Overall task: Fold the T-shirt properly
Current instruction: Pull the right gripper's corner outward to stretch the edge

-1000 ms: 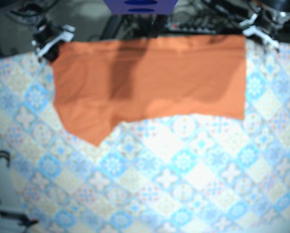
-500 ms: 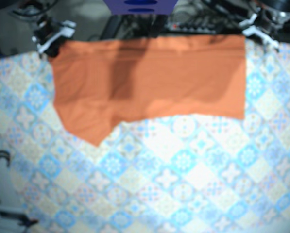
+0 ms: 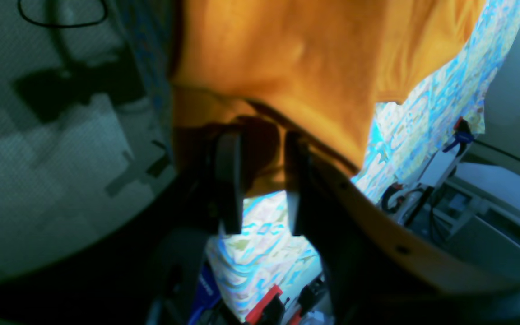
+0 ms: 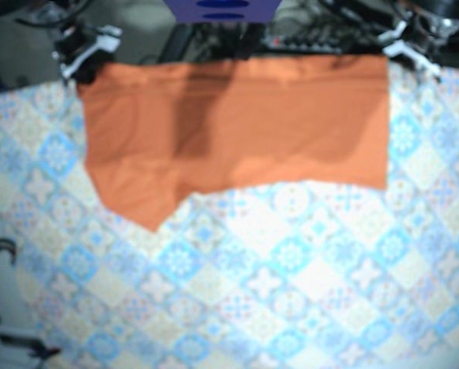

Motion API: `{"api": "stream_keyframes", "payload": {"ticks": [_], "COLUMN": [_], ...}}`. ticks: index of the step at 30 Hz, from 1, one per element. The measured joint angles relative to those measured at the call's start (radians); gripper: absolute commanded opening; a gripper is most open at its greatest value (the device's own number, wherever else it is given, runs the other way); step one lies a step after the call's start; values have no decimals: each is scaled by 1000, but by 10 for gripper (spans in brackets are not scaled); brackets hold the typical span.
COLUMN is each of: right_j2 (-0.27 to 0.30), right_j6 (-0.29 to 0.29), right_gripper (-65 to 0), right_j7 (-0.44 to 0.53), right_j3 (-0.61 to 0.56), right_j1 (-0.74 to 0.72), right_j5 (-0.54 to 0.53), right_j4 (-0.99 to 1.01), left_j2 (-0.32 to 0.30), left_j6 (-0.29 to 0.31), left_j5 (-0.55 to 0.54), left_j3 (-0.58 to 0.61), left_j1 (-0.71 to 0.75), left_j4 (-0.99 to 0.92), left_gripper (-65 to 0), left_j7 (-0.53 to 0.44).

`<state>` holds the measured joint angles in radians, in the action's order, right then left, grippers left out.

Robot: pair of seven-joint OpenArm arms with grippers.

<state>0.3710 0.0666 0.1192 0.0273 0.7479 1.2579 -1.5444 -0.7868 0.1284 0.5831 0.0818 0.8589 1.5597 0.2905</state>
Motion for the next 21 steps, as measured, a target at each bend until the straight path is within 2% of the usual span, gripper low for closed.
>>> {"api": "stream_keyframes", "payload": {"ticks": [2,9,13,21], "right_j2": [0,0,0,-2], "right_j6": [-19,-19,-22,-21], "right_gripper": [-498,-498,-499,-499], "right_j7": [0,0,1,11], "right_j3": [0,2,67,116], "right_j1": [1,4,41,72], "right_j5": [0,-1,-1,-1], "right_j4": [-15,-46,-51,-53], "left_j2": [0,0,0,-1], "left_j6": [0,0,0,0], "left_j5": [0,0,0,0], "left_j3": [0,0,0,-6], "left_j1": [0,-5,-5,-5], "left_j4": [0,0,0,0], "left_gripper": [-421,-421,-421,-421], "left_j7": [0,-2,-2,-3]}}
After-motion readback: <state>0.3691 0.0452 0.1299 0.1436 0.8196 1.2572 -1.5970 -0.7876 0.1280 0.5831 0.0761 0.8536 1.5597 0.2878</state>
